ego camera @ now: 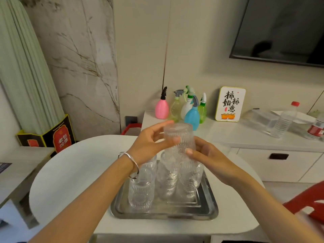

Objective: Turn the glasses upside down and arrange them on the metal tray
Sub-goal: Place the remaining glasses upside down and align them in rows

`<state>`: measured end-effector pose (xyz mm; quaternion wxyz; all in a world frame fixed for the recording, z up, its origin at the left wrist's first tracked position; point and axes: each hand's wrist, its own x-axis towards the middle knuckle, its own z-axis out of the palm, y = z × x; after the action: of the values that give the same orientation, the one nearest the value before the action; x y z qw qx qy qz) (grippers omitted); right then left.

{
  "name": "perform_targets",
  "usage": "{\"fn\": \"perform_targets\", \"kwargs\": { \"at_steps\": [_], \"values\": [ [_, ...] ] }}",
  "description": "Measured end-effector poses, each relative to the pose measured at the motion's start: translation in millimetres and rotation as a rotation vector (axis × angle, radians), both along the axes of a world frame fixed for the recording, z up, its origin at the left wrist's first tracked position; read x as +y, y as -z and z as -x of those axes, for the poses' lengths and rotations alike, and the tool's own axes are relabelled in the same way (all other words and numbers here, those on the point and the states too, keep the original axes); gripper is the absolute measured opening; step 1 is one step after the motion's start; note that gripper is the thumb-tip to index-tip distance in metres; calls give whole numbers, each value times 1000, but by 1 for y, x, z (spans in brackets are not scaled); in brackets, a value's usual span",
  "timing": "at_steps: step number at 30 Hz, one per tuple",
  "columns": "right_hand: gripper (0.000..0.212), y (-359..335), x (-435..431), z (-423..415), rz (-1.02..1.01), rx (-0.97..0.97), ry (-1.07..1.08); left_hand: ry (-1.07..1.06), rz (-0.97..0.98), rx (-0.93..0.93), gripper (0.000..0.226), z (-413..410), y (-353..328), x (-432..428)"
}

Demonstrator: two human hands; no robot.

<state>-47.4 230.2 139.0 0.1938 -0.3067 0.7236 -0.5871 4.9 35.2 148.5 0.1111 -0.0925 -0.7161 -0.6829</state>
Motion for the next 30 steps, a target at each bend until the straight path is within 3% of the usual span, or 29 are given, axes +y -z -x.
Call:
{"fn": "perform_targets", "kwargs": {
  "at_steps": [3,9,12,16,23,30],
  "values": [
    [53,2,3,-13,20,43,-2,40,105,2,68,-10,3,8],
    [73,34,9,-29,54,74,161,-69,303,46,59,-24,22,9],
    [68,58,11,-36,4,112,266,-209,548,13,52,-26,44,-12],
    [71,95,11,-39,23,75,346,-196,870,-158,51,-27,81,-30],
    [85,123,-2,-39,-84,103,367,-214,944,-190,63,-29,97,-26],
    [79,133,-18,-36,-85,110,343,-217,976,-171,62,-28,102,-29]
  ]
}}
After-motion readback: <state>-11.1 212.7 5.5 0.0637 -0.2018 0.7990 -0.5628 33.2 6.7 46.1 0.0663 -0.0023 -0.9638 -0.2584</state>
